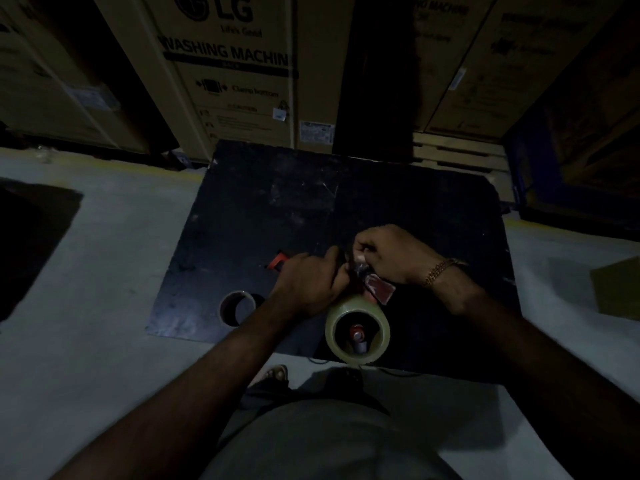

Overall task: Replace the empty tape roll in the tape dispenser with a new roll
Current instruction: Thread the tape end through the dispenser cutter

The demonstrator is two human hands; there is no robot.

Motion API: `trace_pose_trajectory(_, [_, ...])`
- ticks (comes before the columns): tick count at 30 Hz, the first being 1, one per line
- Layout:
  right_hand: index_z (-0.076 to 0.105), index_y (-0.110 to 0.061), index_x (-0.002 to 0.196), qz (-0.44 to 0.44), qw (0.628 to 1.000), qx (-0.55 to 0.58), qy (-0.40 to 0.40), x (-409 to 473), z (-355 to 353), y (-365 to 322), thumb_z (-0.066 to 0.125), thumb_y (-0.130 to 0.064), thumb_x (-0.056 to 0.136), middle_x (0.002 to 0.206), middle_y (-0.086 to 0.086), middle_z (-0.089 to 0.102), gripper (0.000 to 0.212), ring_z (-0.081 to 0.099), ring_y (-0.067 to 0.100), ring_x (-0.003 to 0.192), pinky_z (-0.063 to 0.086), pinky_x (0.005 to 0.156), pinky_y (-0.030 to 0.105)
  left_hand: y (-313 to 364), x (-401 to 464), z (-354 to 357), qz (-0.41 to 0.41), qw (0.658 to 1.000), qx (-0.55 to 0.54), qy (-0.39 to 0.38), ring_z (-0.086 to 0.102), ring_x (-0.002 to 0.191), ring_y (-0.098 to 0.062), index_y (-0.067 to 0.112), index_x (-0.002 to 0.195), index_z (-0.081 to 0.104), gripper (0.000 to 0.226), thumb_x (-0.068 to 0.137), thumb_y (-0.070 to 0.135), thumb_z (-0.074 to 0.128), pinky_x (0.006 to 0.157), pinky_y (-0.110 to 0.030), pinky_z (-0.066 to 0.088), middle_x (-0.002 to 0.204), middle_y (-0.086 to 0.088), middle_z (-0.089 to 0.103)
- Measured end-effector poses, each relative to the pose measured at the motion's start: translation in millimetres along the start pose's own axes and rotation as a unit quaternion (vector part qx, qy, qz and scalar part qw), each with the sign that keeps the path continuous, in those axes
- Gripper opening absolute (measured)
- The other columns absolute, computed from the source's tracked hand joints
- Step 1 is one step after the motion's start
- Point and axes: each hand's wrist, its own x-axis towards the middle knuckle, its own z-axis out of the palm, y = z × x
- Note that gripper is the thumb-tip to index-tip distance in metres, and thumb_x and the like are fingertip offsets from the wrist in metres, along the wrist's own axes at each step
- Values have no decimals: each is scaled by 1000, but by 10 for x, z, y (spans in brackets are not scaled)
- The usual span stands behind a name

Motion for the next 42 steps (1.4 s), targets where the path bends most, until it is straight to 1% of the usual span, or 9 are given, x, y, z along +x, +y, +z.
trace_pose_trajectory(14, [67,-21,87,38,984,87,150,-57,108,170,60,-5,96,91,0,67,19,63,12,77,52,66,25,8,59,-6,-13,999,26,42,67,61,-32,14,122,59,54,98,49,25,81,-39,47,64,-9,71])
trace_pose_trajectory(20, [70,-33,87,44,988,-44,138,-169,-38,137,65,-26,89,75,-16,69,8,62,2,70,50,67,26,68,78,-5,-15,999,26,16,70,68,-31,15,124,57,63,94,54,17,80,-37,45,72,-8,74])
trace_pose_trajectory(23, [70,-30,88,23,993,30,113,-173,-32,98,68,-23,93,71,-26,66,9,59,-5,63,42,61,20,64,50,13,-30,999,11,18,70,70,-31,16,124,56,63,94,54,16,74,-34,35,75,-8,75])
trace_pose_trajectory(25, [69,-30,86,-1,991,89,104,-129,-8,105,70,-18,94,90,-25,72,14,62,-10,78,50,69,22,64,43,16,-31,999,11,18,69,68,-33,14,122,57,64,94,55,16,71,-34,33,74,-8,74])
trace_pose_trajectory(28, [68,-30,85,-1,988,124,89,-48,16,150,69,-19,96,101,-14,77,16,72,2,97,61,88,37,92,53,-6,-31,999,9,10,68,67,-33,14,121,57,67,93,56,13,72,-35,33,73,-8,73])
trace_pose_trajectory(31, [68,-25,86,6,985,158,65,-7,30,162,65,-17,99,83,-6,79,15,76,10,85,62,88,44,104,77,-10,-34,999,20,20,68,67,-32,15,121,56,66,93,56,12,72,-35,34,73,-8,74])
trace_pose_trajectory(37, [65,-25,88,13,984,174,39,38,88,211,61,-17,100,84,10,75,16,72,33,87,59,85,51,74,-2,18,-1,996,90,22,55,43,-29,16,109,63,46,101,48,31,62,-31,27,49,-6,60])
trace_pose_trajectory(40, [61,-17,91,2,985,164,46,65,173,159,55,-15,102,84,6,72,14,67,26,82,55,79,41,34,-69,62,-16,995,90,28,52,39,-28,16,111,64,42,102,44,34,59,-31,28,47,-5,58])
trace_pose_trajectory(42, [60,-14,91,-5,987,155,32,75,232,136,52,-12,103,81,-1,68,15,61,7,72,50,70,26,11,-131,73,-24,995,92,26,54,40,-29,17,113,64,42,101,43,34,58,-31,28,47,-5,59])
